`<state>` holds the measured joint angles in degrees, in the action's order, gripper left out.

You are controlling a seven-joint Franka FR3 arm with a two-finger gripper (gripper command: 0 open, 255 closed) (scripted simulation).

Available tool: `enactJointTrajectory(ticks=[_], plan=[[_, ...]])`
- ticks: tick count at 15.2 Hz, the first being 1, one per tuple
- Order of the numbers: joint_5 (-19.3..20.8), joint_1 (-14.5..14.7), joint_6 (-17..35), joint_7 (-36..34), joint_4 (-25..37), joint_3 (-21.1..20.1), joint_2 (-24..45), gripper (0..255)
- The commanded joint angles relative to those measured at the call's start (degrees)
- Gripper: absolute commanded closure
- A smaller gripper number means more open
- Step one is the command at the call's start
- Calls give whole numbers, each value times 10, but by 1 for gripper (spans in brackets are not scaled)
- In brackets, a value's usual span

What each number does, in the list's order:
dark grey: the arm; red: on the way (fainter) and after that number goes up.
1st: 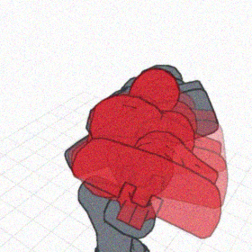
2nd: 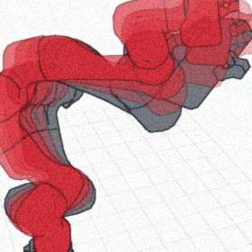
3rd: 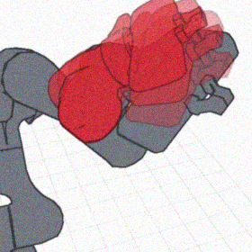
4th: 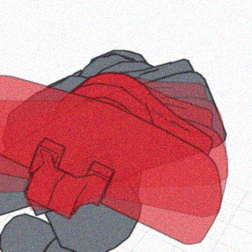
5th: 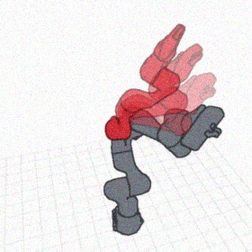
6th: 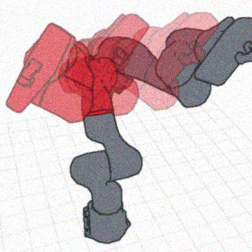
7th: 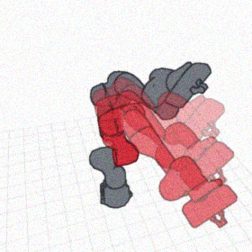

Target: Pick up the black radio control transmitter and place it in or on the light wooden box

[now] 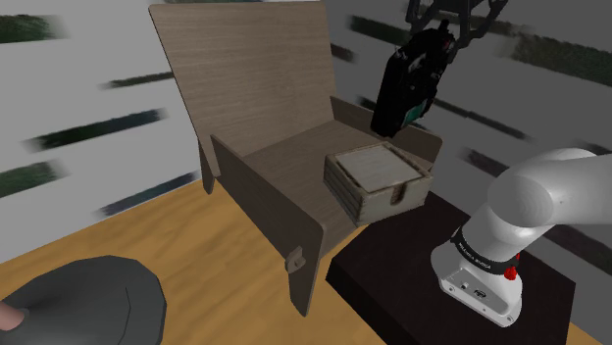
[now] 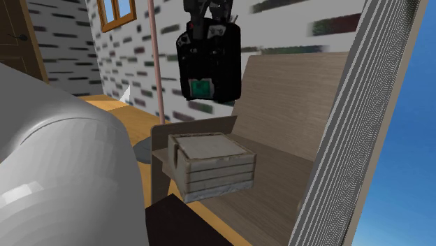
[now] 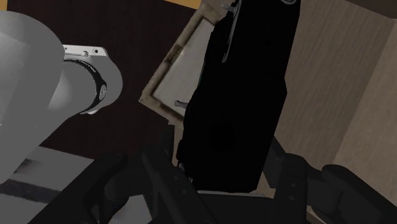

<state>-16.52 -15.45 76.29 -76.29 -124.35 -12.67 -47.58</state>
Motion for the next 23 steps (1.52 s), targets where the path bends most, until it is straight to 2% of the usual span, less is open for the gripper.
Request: enactJointTrajectory(ticks=[1,20,23], plan=[[-1,2,7,2,-19,0,-13,255],[-24,11,127,24,-196,-23,-68,255],[-24,11,127,24,-196,-23,-68,255]])
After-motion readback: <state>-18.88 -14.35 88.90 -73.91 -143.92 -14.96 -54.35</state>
